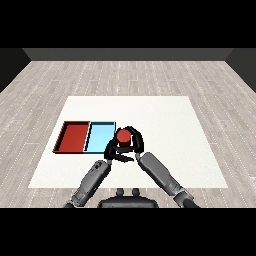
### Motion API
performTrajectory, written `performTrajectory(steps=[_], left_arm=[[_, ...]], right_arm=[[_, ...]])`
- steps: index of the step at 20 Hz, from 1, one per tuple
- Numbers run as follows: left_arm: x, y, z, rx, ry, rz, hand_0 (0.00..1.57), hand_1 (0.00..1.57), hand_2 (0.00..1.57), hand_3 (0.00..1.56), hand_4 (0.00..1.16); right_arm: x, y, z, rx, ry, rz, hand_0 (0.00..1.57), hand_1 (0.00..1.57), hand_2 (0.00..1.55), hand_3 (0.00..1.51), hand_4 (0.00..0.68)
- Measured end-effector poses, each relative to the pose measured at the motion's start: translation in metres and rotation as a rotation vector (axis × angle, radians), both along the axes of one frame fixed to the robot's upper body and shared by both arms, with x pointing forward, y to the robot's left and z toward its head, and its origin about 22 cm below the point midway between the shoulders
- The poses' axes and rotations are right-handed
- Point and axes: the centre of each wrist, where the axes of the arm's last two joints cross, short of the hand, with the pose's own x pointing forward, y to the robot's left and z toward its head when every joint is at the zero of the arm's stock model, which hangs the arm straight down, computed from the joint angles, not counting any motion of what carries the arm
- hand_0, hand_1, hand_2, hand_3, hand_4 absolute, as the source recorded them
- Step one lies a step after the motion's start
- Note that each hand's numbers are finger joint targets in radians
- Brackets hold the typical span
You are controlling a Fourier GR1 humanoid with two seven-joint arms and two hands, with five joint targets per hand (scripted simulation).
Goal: Pick the red can and put it in the red box
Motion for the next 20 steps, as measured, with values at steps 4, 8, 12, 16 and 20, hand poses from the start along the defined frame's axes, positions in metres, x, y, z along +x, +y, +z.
performTrajectory(steps=[4,8,12,16,20], left_arm=[[0.011,-0.006,-0.002,-0.001,-0.001,-0.011,0.00,0.00,0.00,0.00,0.00],[0.008,-0.014,0.003,-0.013,-0.013,-0.017,0.00,0.00,0.00,0.00,0.00],[0.006,-0.015,0.004,-0.004,-0.020,-0.007,0.00,0.00,0.00,0.00,0.22],[0.006,-0.011,0.005,0.032,-0.015,0.036,0.61,0.61,0.63,0.00,0.61],[0.006,-0.016,0.004,0.037,0.029,0.136,1.57,1.57,1.53,1.43,0.92]], right_arm=[[-0.002,0.001,0.001,0.007,-0.006,0.014,1.50,1.50,1.45,1.38,0.618],[-0.003,0.010,0.008,0.000,-0.009,0.029,1.48,1.48,1.46,1.37,0.620],[-0.009,0.011,0.008,-0.008,-0.009,0.045,1.49,1.49,1.46,1.37,0.646],[-0.007,0.014,0.004,-0.011,-0.007,0.057,1.47,1.47,1.45,1.37,0.629],[-0.003,0.014,0.007,-0.020,-0.015,0.059,1.47,1.47,1.45,1.37,0.628]])
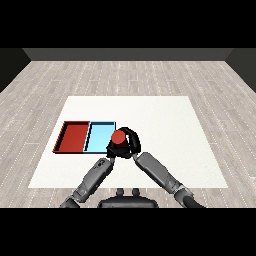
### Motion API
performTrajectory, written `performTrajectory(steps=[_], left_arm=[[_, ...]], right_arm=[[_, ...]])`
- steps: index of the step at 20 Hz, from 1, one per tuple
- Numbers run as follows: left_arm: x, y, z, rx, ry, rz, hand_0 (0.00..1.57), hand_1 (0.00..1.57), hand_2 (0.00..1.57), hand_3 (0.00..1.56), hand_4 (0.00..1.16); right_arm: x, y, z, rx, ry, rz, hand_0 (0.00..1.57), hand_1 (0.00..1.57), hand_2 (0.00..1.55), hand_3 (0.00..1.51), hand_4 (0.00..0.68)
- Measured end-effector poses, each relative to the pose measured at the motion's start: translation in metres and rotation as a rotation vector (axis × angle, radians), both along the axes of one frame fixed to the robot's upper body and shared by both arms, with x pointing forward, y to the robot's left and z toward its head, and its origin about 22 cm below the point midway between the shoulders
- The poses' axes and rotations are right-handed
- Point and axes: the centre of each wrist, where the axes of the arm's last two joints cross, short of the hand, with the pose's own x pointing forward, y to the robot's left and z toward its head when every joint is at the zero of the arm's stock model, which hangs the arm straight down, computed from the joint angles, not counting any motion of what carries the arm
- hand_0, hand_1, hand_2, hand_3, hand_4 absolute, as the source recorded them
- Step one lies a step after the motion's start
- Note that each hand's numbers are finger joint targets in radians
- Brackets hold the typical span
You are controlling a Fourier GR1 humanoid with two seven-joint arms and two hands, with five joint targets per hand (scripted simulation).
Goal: Pick the red can and put it in the red box
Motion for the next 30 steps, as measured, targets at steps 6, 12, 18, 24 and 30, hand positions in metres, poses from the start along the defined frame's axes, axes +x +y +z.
performTrajectory(steps=[6,12,18,24,30], left_arm=[[0.001,-0.001,0.000,0.065,0.038,0.077,1.56,1.56,1.51,1.41,0.97],[-0.001,0.001,0.002,0.068,-0.016,0.142,1.57,1.57,1.52,1.41,0.91],[0.005,-0.002,0.008,0.075,-0.041,0.177,1.57,1.57,1.53,1.45,1.12],[0.006,-0.004,0.005,0.082,-0.037,0.201,1.57,1.57,1.54,1.46,1.13],[0.009,0.002,0.004,0.088,-0.034,0.209,1.57,1.57,1.57,1.51,1.15]], right_arm=[[-0.002,0.003,-0.004,0.007,-0.004,0.005,1.50,1.50,1.45,1.38,0.606],[-0.009,0.008,-0.002,0.017,-0.002,0.000,1.44,1.44,1.44,1.38,0.624],[-0.005,0.003,0.005,0.051,0.014,0.012,0.00,0.00,0.00,0.00,0.000],[-0.008,0.003,0.006,0.001,0.006,0.020,0.00,0.00,0.00,0.00,0.000],[-0.009,-0.005,0.006,0.003,-0.002,0.011,0.00,0.00,0.00,0.00,0.000]])
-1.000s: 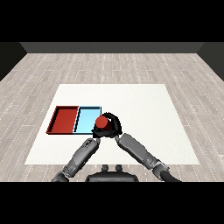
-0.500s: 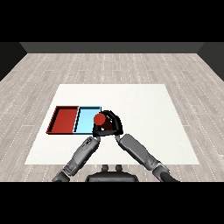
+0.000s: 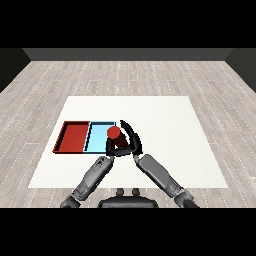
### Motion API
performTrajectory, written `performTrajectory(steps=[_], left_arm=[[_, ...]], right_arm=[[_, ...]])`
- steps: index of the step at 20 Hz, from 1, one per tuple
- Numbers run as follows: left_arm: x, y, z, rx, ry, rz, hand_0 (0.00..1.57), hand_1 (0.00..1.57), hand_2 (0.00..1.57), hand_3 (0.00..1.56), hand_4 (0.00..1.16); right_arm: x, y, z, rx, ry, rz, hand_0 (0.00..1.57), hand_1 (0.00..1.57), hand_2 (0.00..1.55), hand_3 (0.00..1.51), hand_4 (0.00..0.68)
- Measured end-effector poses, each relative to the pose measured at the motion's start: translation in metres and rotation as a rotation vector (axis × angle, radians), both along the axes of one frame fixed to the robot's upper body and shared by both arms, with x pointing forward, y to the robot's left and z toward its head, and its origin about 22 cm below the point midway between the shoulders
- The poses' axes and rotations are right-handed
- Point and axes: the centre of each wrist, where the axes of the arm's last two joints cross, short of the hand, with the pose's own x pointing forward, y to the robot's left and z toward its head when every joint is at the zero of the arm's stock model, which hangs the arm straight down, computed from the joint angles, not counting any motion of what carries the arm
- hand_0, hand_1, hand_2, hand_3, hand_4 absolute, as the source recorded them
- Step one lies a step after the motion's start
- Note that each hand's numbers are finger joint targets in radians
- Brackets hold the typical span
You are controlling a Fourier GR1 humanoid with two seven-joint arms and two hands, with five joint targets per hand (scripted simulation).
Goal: Pick the red can and put it in the red box
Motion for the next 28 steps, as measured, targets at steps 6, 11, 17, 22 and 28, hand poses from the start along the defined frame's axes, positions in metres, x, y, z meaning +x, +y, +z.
performTrajectory(steps=[6,11,17,22,28], left_arm=[[-0.001,0.006,-0.005,-0.009,0.027,0.012,1.57,1.57,1.57,1.49,1.14],[-0.001,0.027,-0.010,0.019,0.020,0.045,1.57,1.57,1.57,1.48,1.14],[0.007,0.061,-0.002,0.129,-0.024,0.112,1.57,1.57,1.57,1.47,1.13],[0.016,0.118,0.009,0.239,-0.030,0.198,1.57,1.57,1.55,1.46,1.12],[0.030,0.182,0.012,0.322,0.049,0.321,1.57,1.57,1.57,1.50,1.12]], right_arm=[[0.012,-0.019,0.012,0.032,-0.029,-0.054,0.00,0.00,0.00,0.00,0.000],[0.007,-0.055,0.019,0.075,-0.073,-0.101,0.00,0.00,0.00,0.00,0.000],[-0.016,-0.112,0.026,0.080,-0.096,-0.175,0.00,0.00,0.00,0.00,0.000],[-0.038,-0.160,0.002,0.047,-0.043,-0.282,0.00,0.00,0.00,0.00,0.000],[-0.045,-0.195,-0.009,0.005,-0.014,-0.347,0.00,0.00,0.00,0.00,0.000]])
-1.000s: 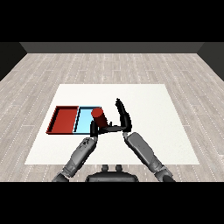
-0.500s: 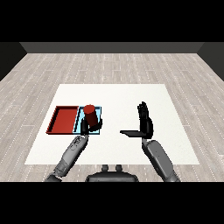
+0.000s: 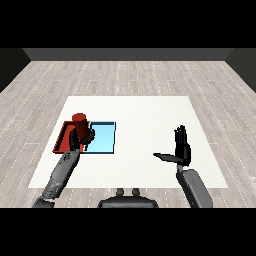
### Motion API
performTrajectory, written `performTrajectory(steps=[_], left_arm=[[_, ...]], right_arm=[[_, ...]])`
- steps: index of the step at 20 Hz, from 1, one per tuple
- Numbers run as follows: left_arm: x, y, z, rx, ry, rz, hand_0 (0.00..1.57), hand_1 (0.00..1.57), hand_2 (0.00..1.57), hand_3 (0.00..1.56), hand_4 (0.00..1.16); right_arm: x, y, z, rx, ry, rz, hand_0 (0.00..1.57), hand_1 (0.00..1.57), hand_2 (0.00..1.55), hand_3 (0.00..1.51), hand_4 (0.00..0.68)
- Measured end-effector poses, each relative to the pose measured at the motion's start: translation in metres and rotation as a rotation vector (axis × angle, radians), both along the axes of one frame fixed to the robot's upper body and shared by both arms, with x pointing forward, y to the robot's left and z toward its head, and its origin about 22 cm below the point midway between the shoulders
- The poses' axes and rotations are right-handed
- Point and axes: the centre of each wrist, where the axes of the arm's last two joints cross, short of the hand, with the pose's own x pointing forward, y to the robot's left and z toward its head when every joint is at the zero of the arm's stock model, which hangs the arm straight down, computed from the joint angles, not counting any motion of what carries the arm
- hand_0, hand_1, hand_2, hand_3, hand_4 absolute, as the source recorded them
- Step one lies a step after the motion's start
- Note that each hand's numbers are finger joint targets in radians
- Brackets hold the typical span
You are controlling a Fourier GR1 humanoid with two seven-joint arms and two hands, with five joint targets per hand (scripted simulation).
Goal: Pick the red can and put it in the red box
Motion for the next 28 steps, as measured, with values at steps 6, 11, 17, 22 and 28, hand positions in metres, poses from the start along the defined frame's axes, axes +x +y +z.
performTrajectory(steps=[6,11,17,22,28], left_arm=[[0.021,0.051,-0.011,0.086,0.129,0.107,1.57,1.57,1.56,1.47,1.09],[0.038,0.073,-0.019,0.120,0.234,0.175,1.57,1.57,1.56,1.50,1.05],[0.039,0.072,-0.041,0.157,0.420,0.255,0.65,0.65,0.70,0.00,0.64],[0.024,0.076,-0.061,0.154,0.585,0.322,0.91,0.91,0.91,0.15,0.71],[0.010,0.100,-0.064,0.075,0.673,0.400,0.00,0.00,0.00,0.00,0.00]], right_arm=[[0.003,-0.021,-0.007,-0.042,0.050,-0.058,0.00,0.00,0.00,0.00,0.000],[0.012,-0.022,-0.016,-0.059,0.082,-0.076,0.00,0.00,0.00,0.00,0.000],[0.028,-0.022,-0.026,-0.028,0.100,-0.083,0.00,0.00,0.00,0.00,0.000],[0.036,-0.017,-0.035,-0.026,0.105,-0.080,0.00,0.00,0.00,0.00,0.000],[0.041,-0.018,-0.039,-0.017,0.093,-0.082,0.00,0.00,0.00,0.00,0.000]])
